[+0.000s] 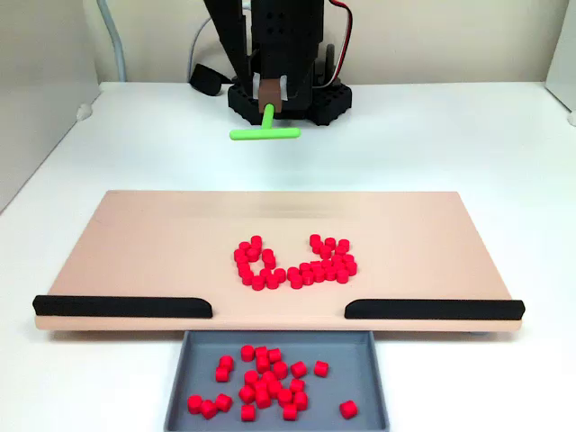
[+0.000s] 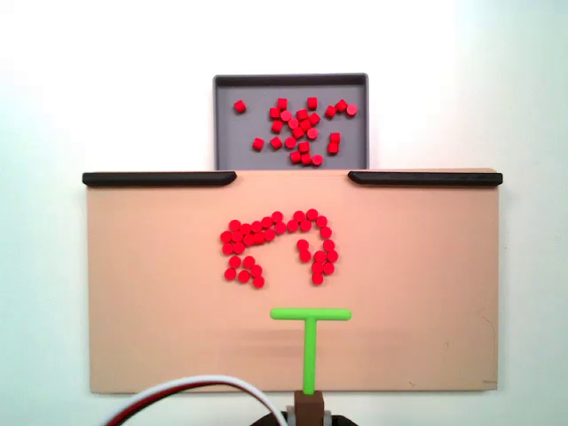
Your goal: Push granules from right to the grey container
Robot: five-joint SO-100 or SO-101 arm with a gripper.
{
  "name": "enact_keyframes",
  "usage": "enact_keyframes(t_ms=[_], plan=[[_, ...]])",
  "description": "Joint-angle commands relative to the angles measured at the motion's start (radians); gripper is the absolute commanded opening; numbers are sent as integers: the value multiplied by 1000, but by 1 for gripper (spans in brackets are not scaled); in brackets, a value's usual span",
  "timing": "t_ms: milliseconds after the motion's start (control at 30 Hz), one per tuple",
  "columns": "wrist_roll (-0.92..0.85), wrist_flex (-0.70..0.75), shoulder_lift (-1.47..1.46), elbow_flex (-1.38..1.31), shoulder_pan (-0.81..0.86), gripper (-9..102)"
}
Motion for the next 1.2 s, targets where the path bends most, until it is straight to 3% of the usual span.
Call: enact_keyframes(t_ms=[0,1167], plan=[[-8,-5,18,-41,-5,0],[-31,-5,12,-41,5,0]])
